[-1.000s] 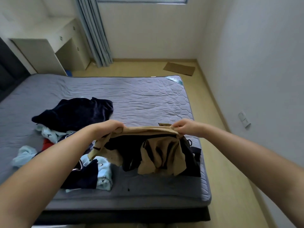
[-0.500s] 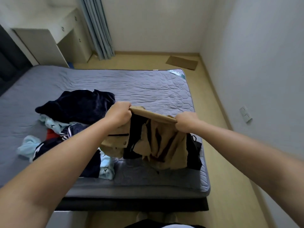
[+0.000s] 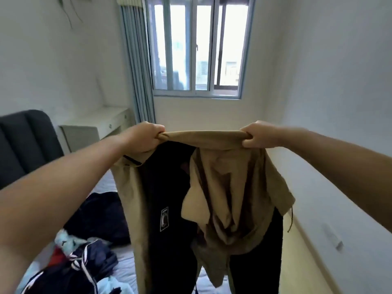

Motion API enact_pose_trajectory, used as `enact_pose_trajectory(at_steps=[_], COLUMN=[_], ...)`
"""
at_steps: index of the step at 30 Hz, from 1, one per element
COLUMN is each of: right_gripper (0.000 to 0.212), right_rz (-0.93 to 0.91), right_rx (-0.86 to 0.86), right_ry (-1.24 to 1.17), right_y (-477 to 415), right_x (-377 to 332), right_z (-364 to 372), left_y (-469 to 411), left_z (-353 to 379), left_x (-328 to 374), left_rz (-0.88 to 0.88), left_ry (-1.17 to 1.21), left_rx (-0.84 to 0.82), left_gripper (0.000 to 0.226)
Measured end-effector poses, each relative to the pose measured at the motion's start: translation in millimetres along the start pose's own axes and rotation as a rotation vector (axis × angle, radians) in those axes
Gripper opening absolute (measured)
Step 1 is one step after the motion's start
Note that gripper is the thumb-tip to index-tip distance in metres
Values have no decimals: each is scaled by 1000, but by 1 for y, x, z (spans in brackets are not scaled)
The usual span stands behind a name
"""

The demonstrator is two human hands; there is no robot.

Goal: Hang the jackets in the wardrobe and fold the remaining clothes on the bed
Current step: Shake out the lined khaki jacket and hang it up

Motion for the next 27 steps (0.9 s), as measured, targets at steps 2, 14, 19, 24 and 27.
enact_pose_trajectory(at_steps=[2,14,19,24,27], right_gripper=[18,24,13,16,8], right_rz=[25,76,227,171,167], right_rx=[-31,336,154,731,447], right_ry=[42,52,234,200,371], right_y=[-3,17,27,51,44], right_x=[0,28,52,44,41], right_z=[-34,-173,-126,-221,-184], left_y=[-18,-31,-19,-29,-26], left_z=[-45,-160,-79,-196,-146], left_x=[0,14,3,-11,-11], left_rz=[19,-6,-12,-107,-171], left_ry=[-83,246,-222,9,-41], left_rx=[94,157,-151,420,151], left_gripper=[19,55,21,26,20])
Point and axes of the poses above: each hand's wrist, its own y-axis away from the middle knuckle, its own z-axis out of the palm, x = y × z, the point moved 9 cm from there along -y, towards the middle knuckle
